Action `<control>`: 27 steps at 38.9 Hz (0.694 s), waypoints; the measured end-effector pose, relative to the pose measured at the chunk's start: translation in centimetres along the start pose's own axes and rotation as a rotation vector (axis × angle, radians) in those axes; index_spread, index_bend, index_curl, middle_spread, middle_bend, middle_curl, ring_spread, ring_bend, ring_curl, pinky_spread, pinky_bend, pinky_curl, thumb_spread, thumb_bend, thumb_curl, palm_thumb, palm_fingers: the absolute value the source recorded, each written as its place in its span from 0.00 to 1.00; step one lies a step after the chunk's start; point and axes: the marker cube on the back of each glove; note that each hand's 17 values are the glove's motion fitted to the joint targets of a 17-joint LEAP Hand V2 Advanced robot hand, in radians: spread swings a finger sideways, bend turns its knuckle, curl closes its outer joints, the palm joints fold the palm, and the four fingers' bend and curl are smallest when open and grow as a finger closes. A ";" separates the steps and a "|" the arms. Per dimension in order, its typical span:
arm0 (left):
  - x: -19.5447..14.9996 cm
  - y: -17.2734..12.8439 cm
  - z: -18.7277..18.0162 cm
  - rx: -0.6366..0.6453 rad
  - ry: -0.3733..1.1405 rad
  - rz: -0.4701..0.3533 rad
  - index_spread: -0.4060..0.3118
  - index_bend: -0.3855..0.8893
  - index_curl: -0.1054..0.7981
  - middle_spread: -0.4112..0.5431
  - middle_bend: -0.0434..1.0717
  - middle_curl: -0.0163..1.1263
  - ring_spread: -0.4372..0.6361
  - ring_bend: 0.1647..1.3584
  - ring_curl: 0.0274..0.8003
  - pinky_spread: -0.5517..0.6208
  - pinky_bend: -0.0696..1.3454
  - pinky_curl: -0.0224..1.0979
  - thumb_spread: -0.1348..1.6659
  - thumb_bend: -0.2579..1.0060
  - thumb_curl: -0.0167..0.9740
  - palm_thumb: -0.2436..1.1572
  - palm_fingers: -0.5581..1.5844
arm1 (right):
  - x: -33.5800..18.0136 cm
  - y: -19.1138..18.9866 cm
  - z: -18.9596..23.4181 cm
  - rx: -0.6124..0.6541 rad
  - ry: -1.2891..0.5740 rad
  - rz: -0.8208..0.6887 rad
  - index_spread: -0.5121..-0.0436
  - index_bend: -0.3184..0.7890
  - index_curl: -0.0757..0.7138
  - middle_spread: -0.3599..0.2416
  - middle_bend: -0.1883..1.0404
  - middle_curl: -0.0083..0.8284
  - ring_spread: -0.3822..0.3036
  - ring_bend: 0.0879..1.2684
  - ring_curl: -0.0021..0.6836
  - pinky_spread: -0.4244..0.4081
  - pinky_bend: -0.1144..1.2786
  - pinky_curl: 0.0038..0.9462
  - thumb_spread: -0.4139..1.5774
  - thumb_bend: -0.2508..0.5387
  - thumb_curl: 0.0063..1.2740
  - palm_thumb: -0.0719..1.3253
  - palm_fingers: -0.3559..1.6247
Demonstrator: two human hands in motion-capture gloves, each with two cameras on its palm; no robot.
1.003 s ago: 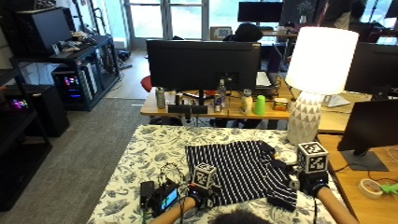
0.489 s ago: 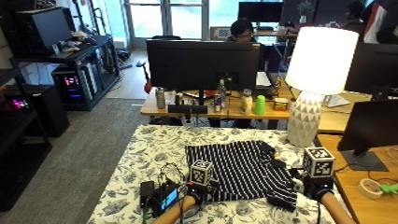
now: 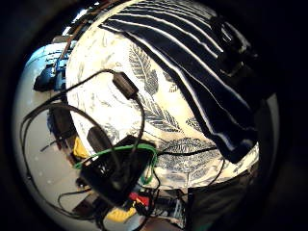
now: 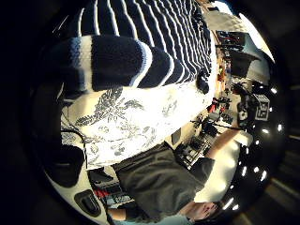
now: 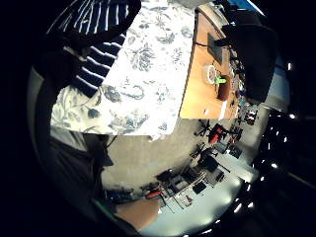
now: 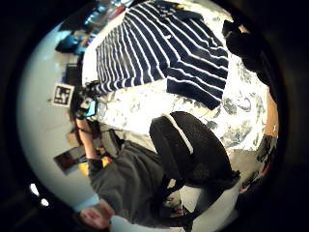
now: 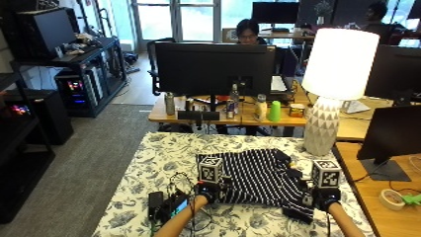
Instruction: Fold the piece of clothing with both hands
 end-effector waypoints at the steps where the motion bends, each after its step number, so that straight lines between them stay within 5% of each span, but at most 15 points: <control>1: -0.5 -0.8 -0.2 0.024 -0.012 0.006 0.25 0.69 0.63 0.30 0.16 0.28 0.39 0.22 0.35 0.42 0.28 0.32 0.93 0.32 0.23 0.53 0.62 | -0.2 -0.4 0.4 -0.015 0.001 -0.001 0.51 0.37 0.37 0.47 0.38 0.52 0.43 0.32 0.57 0.55 0.32 0.37 0.81 0.30 0.18 0.33 0.59; 5: -2.5 -4.1 -0.9 0.139 -0.131 -0.137 0.25 0.68 0.64 0.30 0.15 0.27 0.39 0.21 0.35 0.42 0.27 0.32 0.94 0.32 0.21 0.51 0.62 | -0.5 -2.0 2.5 -0.097 0.034 0.001 0.52 0.37 0.37 0.47 0.37 0.53 0.43 0.32 0.57 0.54 0.33 0.37 0.81 0.30 0.18 0.33 0.59; 8: -2.5 -4.3 -1.9 0.157 -0.159 -0.172 0.24 0.67 0.65 0.30 0.15 0.27 0.39 0.20 0.36 0.42 0.27 0.33 0.95 0.31 0.20 0.49 0.62 | -0.2 -3.7 4.5 -0.152 0.082 0.010 0.51 0.36 0.37 0.48 0.36 0.52 0.44 0.33 0.59 0.55 0.34 0.39 0.80 0.30 0.18 0.35 0.57; 17: -2.2 -4.9 -3.4 0.189 -0.167 -0.160 0.24 0.66 0.67 0.30 0.15 0.26 0.38 0.19 0.37 0.43 0.25 0.33 0.96 0.31 0.18 0.47 0.62 | -0.4 -6.7 9.3 -0.257 0.146 0.015 0.44 0.32 0.32 0.53 0.28 0.49 0.54 0.28 0.58 0.62 0.46 0.44 0.77 0.31 0.21 0.41 0.38; 27: -2.4 -5.0 -3.9 0.191 -0.172 -0.182 0.24 0.65 0.69 0.30 0.15 0.26 0.38 0.17 0.38 0.43 0.24 0.34 0.96 0.32 0.16 0.47 0.62 | -1.5 -7.2 9.8 -0.185 0.166 0.006 0.41 0.34 0.25 0.55 0.30 0.45 0.57 0.38 0.57 0.60 0.57 0.44 0.75 0.34 0.23 0.51 0.41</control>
